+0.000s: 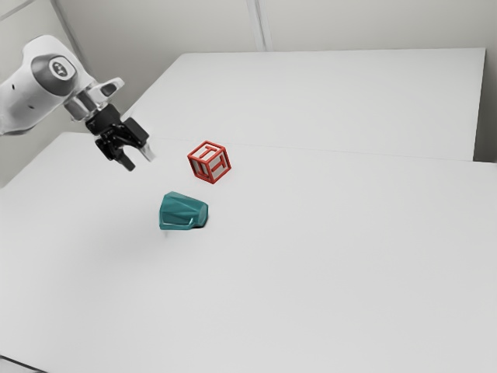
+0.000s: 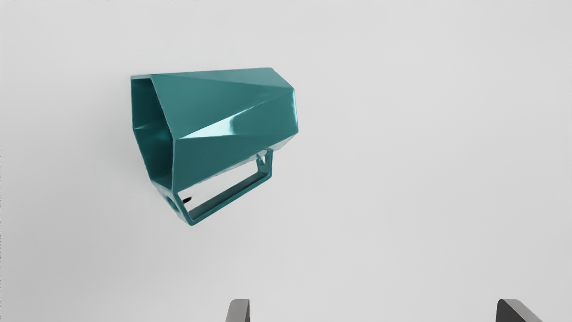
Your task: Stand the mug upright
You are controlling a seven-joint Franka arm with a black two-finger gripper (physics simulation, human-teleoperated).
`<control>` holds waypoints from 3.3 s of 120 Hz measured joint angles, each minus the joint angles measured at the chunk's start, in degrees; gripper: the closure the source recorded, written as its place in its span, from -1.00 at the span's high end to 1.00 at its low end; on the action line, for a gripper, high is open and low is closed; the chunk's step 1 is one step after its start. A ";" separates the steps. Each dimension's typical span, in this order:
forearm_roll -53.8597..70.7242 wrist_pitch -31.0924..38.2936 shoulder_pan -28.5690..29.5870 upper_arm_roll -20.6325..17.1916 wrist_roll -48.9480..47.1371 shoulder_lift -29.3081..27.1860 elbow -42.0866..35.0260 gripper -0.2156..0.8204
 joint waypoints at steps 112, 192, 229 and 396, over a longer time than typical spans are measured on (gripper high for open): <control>-17.87 1.34 7.37 0.01 22.05 18.29 1.73 0.58; -23.44 -2.88 8.62 -1.03 27.72 21.81 1.46 0.07; -23.77 -5.49 9.20 -1.46 28.90 21.75 1.58 -0.58; 13.70 27.44 8.72 -19.42 24.24 -8.83 -20.12 -0.93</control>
